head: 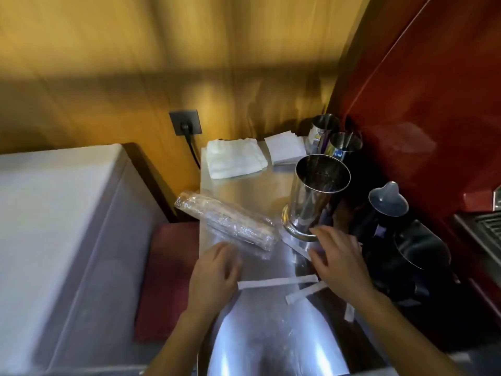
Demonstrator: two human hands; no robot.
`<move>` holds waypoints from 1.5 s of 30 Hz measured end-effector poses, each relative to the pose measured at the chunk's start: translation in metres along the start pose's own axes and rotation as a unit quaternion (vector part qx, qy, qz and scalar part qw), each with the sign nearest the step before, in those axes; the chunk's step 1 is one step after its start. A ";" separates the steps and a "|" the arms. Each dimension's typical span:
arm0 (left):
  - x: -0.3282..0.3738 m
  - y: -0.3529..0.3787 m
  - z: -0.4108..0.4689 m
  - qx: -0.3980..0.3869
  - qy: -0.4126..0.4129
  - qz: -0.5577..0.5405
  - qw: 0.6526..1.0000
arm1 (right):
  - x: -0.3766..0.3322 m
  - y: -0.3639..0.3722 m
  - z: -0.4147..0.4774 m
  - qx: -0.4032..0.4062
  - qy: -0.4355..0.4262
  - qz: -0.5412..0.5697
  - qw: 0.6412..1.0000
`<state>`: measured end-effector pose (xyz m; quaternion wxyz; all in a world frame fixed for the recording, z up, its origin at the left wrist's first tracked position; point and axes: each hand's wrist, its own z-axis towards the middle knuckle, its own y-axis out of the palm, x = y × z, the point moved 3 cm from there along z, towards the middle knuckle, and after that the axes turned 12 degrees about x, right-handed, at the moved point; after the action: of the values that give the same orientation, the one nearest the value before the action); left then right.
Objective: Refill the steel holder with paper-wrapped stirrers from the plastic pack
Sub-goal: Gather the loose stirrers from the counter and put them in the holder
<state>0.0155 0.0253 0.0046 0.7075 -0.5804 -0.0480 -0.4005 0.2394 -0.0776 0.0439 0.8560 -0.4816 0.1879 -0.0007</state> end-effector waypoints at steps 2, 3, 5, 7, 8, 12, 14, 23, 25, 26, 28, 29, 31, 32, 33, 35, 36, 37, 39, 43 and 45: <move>-0.003 0.008 -0.007 -0.001 0.008 0.037 0.999 | 0.005 0.009 -0.003 -0.025 0.005 -0.022 0.999; -0.006 0.013 -0.012 0.008 0.018 0.060 0.998 | 0.009 0.014 -0.006 -0.046 0.007 -0.033 0.998; -0.008 0.018 -0.019 0.021 0.023 0.086 0.996 | 0.014 0.022 -0.012 -0.099 0.017 -0.050 0.994; -0.008 0.020 -0.021 0.036 0.033 0.099 0.994 | 0.019 0.029 -0.014 -0.129 0.025 -0.064 0.989; -0.009 0.019 -0.020 0.044 0.033 0.109 0.992 | 0.020 0.030 -0.013 -0.139 0.030 -0.067 0.988; -0.010 0.024 -0.022 0.042 0.044 0.126 0.990 | 0.018 0.036 -0.004 -0.190 0.030 -0.088 0.977; -0.011 0.024 -0.022 0.041 0.044 0.132 0.989 | 0.014 0.038 0.003 -0.215 0.028 -0.092 0.972; -0.010 0.023 -0.021 0.038 0.042 0.125 0.991 | 0.005 0.049 0.011 -0.252 0.023 -0.090 0.963; -0.009 0.022 -0.022 0.039 0.040 0.126 0.991 | 0.004 0.049 0.012 -0.233 0.014 -0.067 0.970; -0.009 0.022 -0.022 0.038 0.040 0.125 0.991 | 0.002 0.049 0.012 -0.231 0.017 -0.048 0.972; -0.010 0.023 -0.022 0.036 0.038 0.125 0.991 | -0.004 0.051 0.011 -0.240 0.026 0.010 0.970; -0.010 0.023 -0.022 0.035 0.037 0.125 0.991 | -0.007 0.051 0.011 -0.245 0.030 0.042 0.968; -0.011 0.024 -0.023 0.036 0.037 0.126 0.991 | -0.015 0.052 0.009 -0.243 0.030 0.085 0.966; -0.011 0.024 -0.023 0.036 0.037 0.126 0.991 | -0.019 0.052 0.008 -0.243 0.023 0.092 0.965; -0.011 0.024 -0.023 0.036 0.037 0.126 0.991 | -0.023 0.053 0.006 -0.249 0.011 0.094 0.964; -0.012 0.024 -0.023 0.036 0.035 0.124 0.991 | -0.029 0.056 0.000 -0.287 -0.030 0.096 0.953; -0.012 0.024 -0.023 0.036 0.033 0.122 0.991 | -0.033 0.058 -0.003 -0.310 -0.063 0.082 0.945; -0.012 0.024 -0.023 0.035 0.031 0.120 0.992 | -0.036 0.059 -0.007 -0.323 -0.106 0.053 0.939; -0.013 0.025 -0.023 0.033 0.028 0.120 0.992 | -0.043 0.060 -0.010 -0.304 -0.193 -0.020 0.933; -0.012 0.025 -0.023 0.032 0.028 0.122 0.992 | -0.060 0.063 -0.013 -0.288 -0.240 -0.094 0.923; -0.012 0.024 -0.023 0.032 0.026 0.121 0.992 | -0.064 0.064 -0.013 -0.309 -0.222 -0.113 0.918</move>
<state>0.0133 0.0115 -0.0283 0.7701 -0.5481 0.0281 -0.3251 0.1640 -0.0426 0.0053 0.6786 -0.7279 -0.0715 0.0674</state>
